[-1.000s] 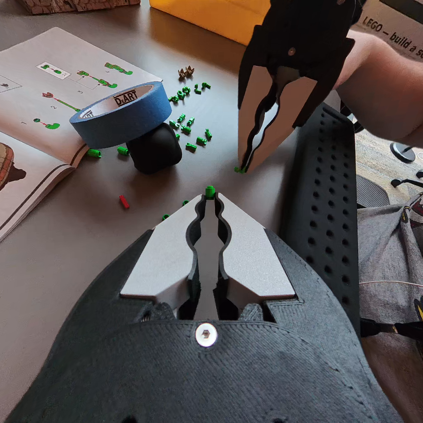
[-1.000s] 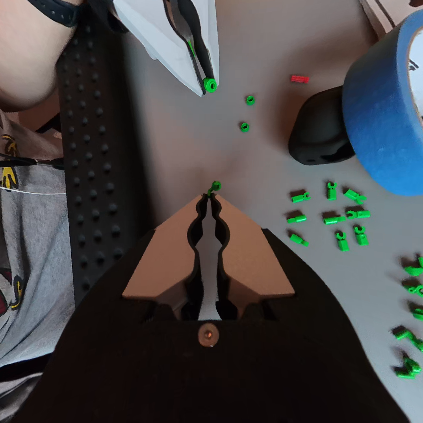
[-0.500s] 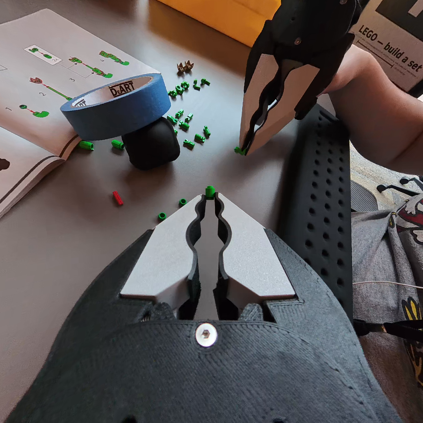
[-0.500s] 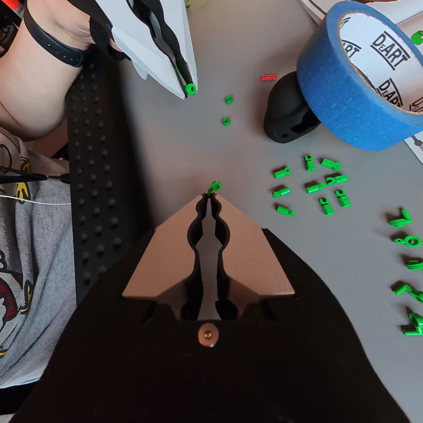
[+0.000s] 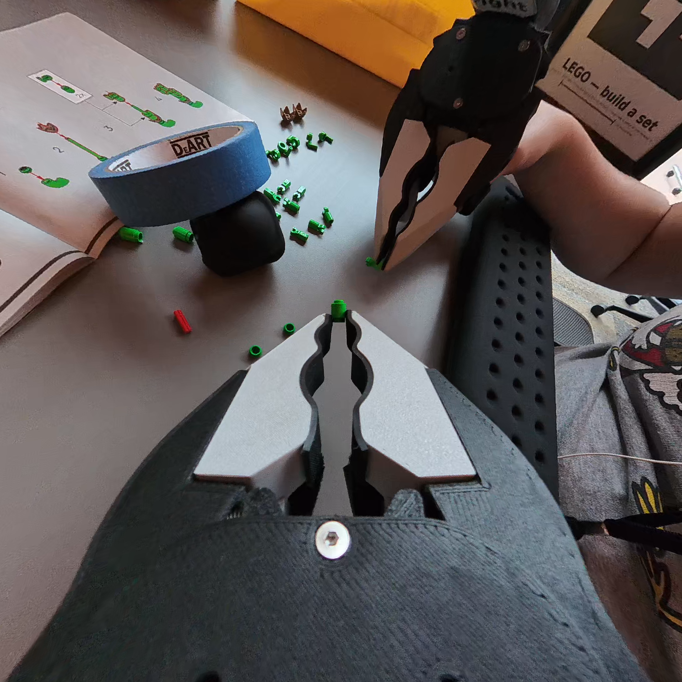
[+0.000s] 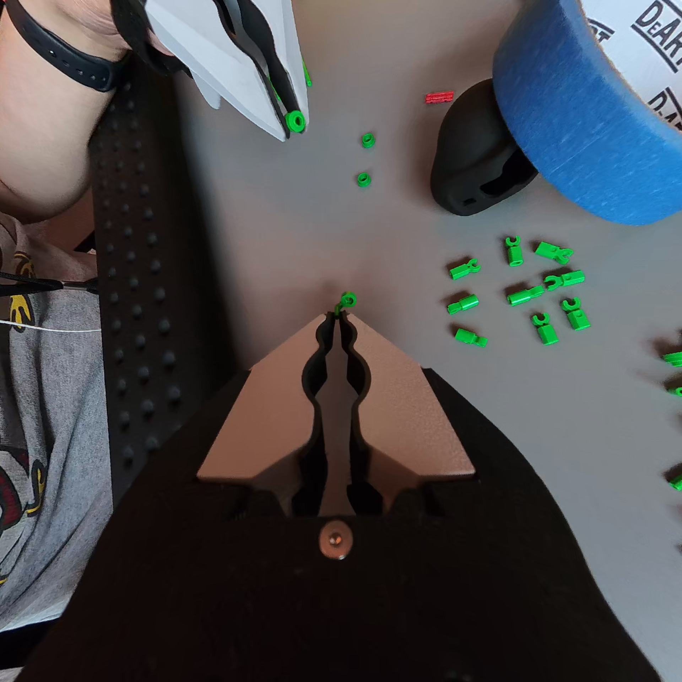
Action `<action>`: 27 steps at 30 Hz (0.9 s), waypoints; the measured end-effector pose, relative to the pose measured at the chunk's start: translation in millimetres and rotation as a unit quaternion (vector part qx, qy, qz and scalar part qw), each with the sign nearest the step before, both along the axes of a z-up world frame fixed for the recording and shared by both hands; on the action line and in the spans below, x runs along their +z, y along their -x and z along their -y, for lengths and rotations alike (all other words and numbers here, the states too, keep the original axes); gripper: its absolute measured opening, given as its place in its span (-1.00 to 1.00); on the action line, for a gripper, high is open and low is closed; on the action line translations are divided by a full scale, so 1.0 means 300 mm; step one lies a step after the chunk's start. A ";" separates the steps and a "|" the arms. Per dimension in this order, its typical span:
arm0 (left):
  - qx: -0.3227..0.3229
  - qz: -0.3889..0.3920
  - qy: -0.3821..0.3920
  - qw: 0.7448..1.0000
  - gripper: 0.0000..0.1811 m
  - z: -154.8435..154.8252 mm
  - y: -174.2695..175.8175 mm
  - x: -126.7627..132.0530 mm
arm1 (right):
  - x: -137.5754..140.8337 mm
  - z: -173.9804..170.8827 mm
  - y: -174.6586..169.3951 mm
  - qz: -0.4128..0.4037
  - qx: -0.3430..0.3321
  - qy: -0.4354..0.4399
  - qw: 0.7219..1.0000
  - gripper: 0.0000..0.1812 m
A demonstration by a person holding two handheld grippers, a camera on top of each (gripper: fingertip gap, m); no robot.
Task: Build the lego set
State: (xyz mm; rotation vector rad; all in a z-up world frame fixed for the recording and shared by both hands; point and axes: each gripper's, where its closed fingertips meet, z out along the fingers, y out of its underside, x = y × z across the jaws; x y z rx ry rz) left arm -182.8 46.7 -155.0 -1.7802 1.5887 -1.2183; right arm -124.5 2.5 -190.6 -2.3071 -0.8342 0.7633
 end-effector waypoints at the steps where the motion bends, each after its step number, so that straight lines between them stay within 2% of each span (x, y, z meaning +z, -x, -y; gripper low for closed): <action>1: 0.000 0.003 0.003 1.000 -0.94 0.000 -0.001 0.003 | -0.003 0.001 0.000 0.000 0.001 0.001 1.000 -0.98; 17: 0.011 0.008 0.010 1.000 -0.94 -0.009 -0.015 0.002 | 0.008 0.009 -0.043 0.007 0.005 -0.025 1.000 -0.98; 23: 0.004 0.027 0.033 0.999 -0.94 0.005 -0.041 0.029 | 0.161 -0.027 -0.120 0.019 -0.016 -0.094 0.995 -0.98; 27: -0.006 0.050 0.008 0.999 -0.94 0.014 -0.061 0.055 | 0.301 -0.068 -0.175 0.003 -0.037 -0.140 0.989 -0.99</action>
